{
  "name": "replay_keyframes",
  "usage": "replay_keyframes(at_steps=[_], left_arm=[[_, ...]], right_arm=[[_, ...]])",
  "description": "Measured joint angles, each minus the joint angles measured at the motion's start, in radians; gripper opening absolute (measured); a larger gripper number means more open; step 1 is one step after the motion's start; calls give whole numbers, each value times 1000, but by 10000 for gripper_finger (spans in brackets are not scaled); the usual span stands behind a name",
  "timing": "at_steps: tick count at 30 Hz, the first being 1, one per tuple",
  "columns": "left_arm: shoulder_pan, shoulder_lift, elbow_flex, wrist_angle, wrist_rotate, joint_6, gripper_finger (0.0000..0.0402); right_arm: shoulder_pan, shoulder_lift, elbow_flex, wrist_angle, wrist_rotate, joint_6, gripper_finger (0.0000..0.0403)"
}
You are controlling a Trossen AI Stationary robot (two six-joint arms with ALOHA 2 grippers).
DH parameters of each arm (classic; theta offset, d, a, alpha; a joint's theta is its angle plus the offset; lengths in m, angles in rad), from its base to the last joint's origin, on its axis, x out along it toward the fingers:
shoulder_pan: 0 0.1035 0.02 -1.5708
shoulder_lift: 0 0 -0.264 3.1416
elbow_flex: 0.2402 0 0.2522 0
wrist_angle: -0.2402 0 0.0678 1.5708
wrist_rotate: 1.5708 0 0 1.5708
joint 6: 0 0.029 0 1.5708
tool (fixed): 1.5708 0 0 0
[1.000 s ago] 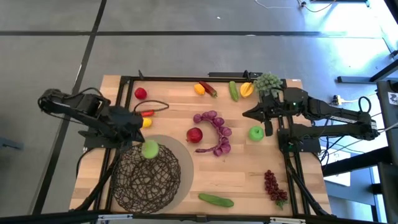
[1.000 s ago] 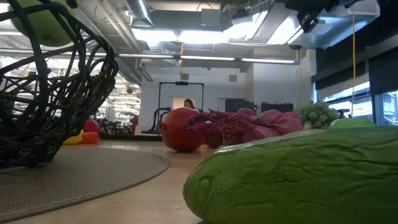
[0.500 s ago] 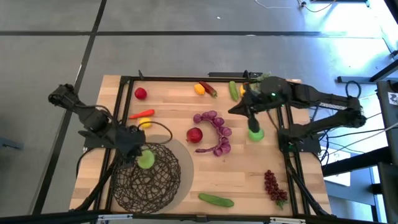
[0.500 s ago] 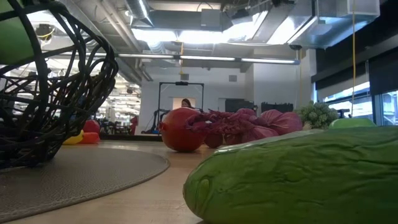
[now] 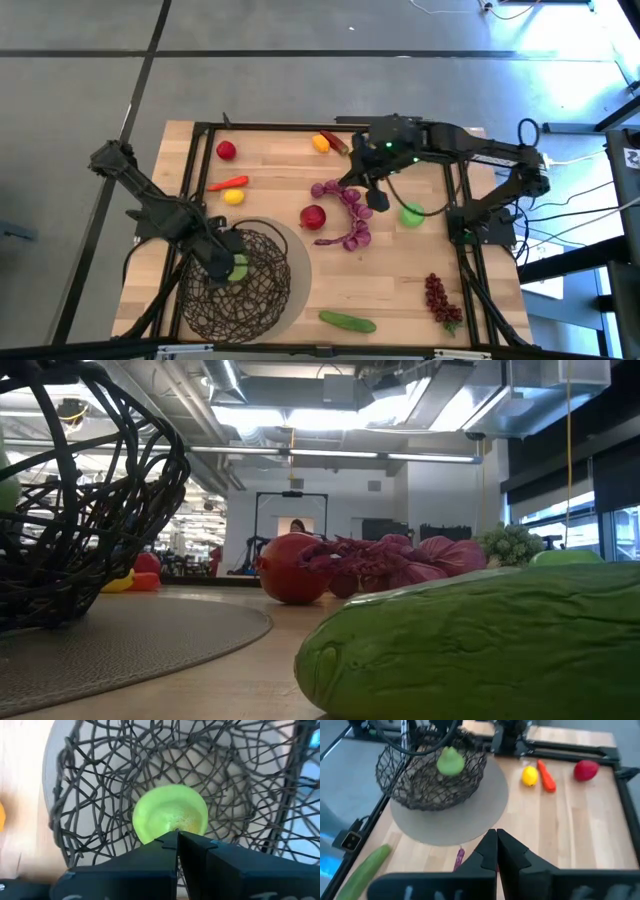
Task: Build produce basket
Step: Put the green pear into the black wire basket
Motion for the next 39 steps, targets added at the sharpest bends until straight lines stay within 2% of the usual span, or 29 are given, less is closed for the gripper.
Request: replay_keyframes(at_steps=[6,29,39], left_arm=[[0,39,0,0,-25,0,0],[1,200,1,-9,-68,0,0],[2,212,2,-14,-65,-2,0]], right_arm=[[28,44,30,-16,-2,-45,0],[57,47,31,-16,-2,-48,0],[57,47,31,-16,-2,-48,0]])
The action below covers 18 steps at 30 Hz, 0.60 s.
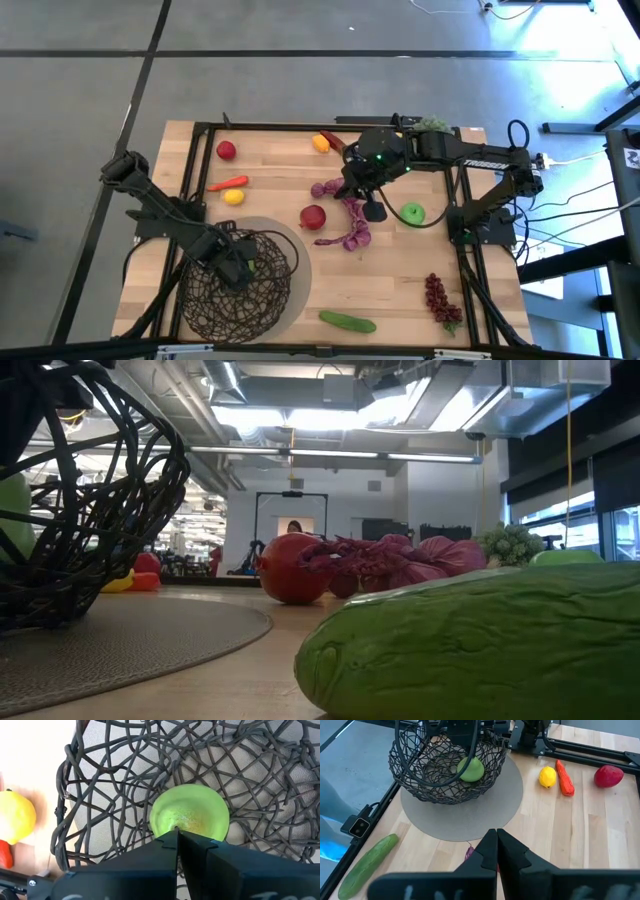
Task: Build produce basket
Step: Put the green pear into the black wire basket, then put the green apple into the black wire basket
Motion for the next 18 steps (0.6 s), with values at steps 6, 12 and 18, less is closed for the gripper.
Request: replay_keyframes(at_steps=[6,12,18], left_arm=[[0,1,-1,-26,12,2,25],[0,2,-3,-48,14,3,60],[0,2,-3,-47,18,1,65]], right_arm=[[0,0,0,0,0,0,0],[0,0,0,0,0,0,0],[0,0,0,0,0,0,0]])
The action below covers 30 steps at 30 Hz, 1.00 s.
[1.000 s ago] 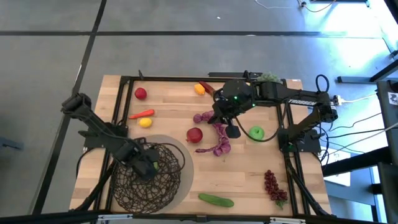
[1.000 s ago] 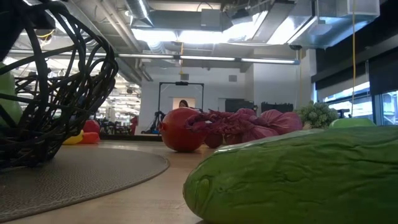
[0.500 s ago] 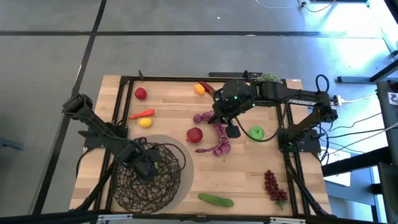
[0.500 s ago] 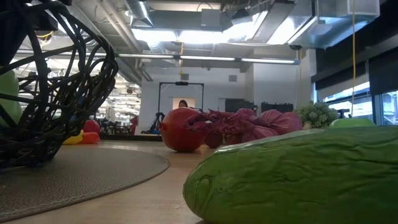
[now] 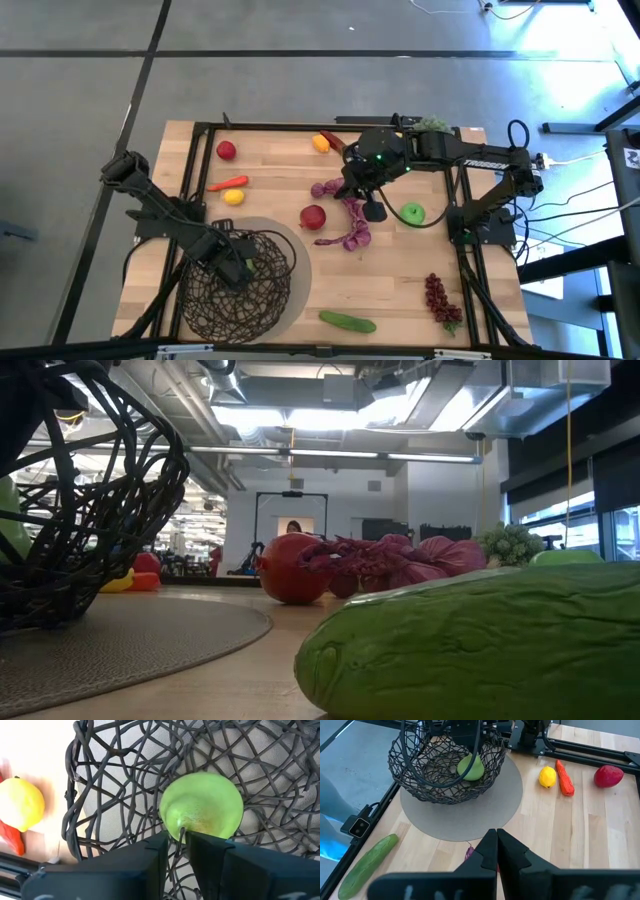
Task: Build produce basket
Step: Put the green apple into the black wire basket
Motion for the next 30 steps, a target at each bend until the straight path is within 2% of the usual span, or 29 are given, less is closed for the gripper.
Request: replay_keyframes(at_steps=[4,11,19,25,30], left_arm=[[-4,-16,-1,-6,12,1,63],[-5,-116,-1,13,44,1,63],[15,-223,-1,8,31,-18,63],[80,-343,-1,0,-64,-74,63],[170,-441,-1,-16,-165,-97,63]], right_arm=[[0,0,0,0,0,0,0],[-1,0,0,1,0,0,0],[-1,0,0,2,0,2,0],[-1,0,0,3,0,84,0],[-1,0,-1,3,-1,86,0]])
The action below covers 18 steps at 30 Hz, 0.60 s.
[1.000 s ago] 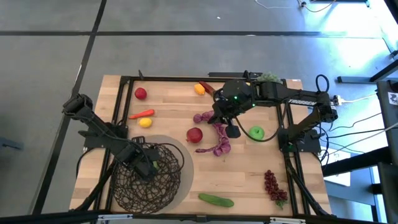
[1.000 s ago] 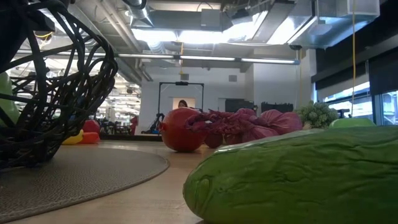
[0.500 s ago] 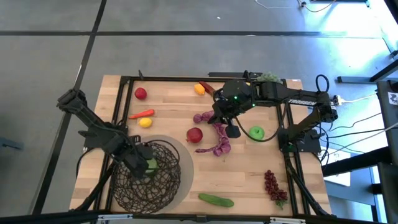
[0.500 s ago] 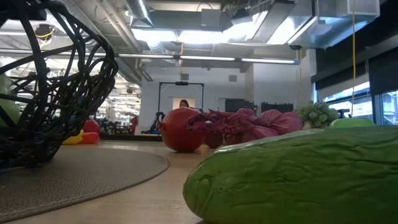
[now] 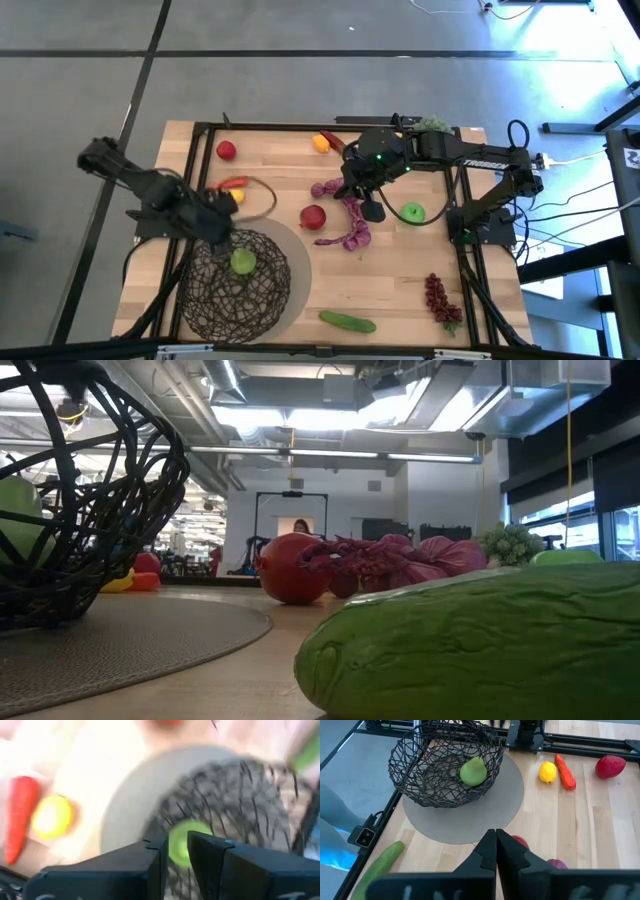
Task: Build produce basket
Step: Put the green apple into the black wire basket
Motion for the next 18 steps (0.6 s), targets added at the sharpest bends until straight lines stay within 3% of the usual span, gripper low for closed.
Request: replay_keyframes(at_steps=[9,14,18], left_arm=[[244,-93,1,-32,-162,-66,63],[422,-90,1,-31,-153,-81,63],[572,-84,1,-30,-84,-81,63]], right_arm=[[1,0,0,10,-3,31,0],[3,0,0,9,0,221,0],[3,0,0,13,1,278,0]])
